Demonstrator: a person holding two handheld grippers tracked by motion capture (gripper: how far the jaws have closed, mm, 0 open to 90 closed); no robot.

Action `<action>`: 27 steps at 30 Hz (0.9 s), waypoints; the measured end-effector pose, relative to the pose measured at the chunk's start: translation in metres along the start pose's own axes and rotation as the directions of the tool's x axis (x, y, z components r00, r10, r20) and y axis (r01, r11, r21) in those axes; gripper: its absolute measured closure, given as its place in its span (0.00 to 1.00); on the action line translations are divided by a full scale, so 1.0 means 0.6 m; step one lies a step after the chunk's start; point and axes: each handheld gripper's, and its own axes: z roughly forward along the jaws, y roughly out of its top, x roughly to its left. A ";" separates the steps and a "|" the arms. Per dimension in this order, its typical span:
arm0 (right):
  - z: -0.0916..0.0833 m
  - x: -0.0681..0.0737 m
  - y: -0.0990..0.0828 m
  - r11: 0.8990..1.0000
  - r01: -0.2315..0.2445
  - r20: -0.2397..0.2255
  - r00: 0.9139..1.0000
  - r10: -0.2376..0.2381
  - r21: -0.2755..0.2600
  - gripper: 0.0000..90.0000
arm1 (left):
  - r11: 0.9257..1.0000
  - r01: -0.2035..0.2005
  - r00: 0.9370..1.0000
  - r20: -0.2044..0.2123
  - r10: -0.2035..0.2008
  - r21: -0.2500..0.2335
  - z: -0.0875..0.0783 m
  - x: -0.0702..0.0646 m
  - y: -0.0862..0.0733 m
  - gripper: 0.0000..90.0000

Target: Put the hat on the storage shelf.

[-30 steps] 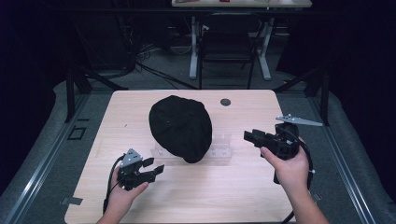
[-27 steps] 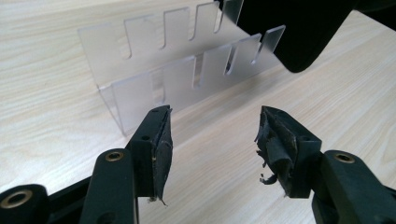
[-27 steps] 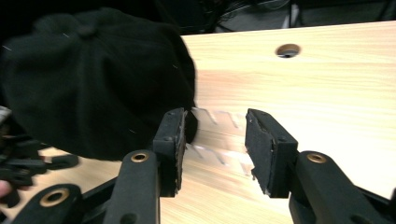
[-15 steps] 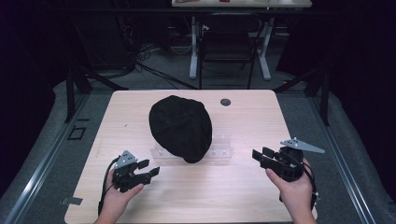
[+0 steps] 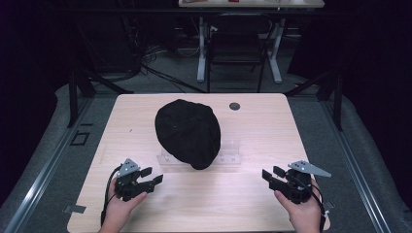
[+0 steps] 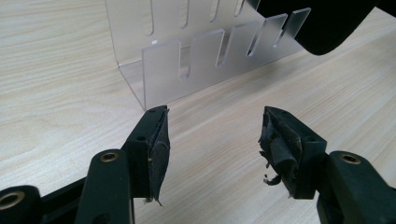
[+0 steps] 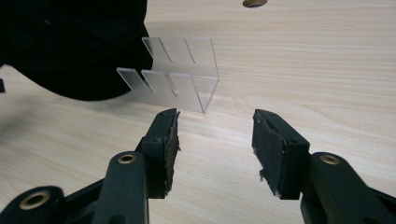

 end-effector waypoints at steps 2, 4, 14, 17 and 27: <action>0.003 0.000 -0.007 1.000 0.004 -0.001 1.000 -0.004 -0.002 0.56 | 1.000 -0.005 1.000 -0.003 0.005 0.000 0.001 0.001 -0.002 0.47; 0.005 -0.001 -0.014 1.000 0.002 0.003 1.000 -0.002 0.001 0.56 | 1.000 -0.005 1.000 0.000 0.005 0.005 0.002 0.001 -0.003 0.47; 0.018 -0.007 -0.041 1.000 0.021 0.009 1.000 -0.021 -0.003 0.55 | 1.000 -0.023 1.000 -0.006 0.023 0.009 0.006 0.002 -0.009 0.48; 0.025 -0.007 -0.050 1.000 0.023 -0.007 1.000 -0.023 0.006 0.55 | 1.000 -0.025 1.000 -0.005 0.025 0.007 0.006 0.002 -0.009 0.48; 0.044 -0.005 -0.069 0.999 0.038 -0.016 0.999 -0.038 0.032 0.55 | 1.000 -0.017 1.000 0.003 0.017 0.011 0.009 0.007 -0.014 0.48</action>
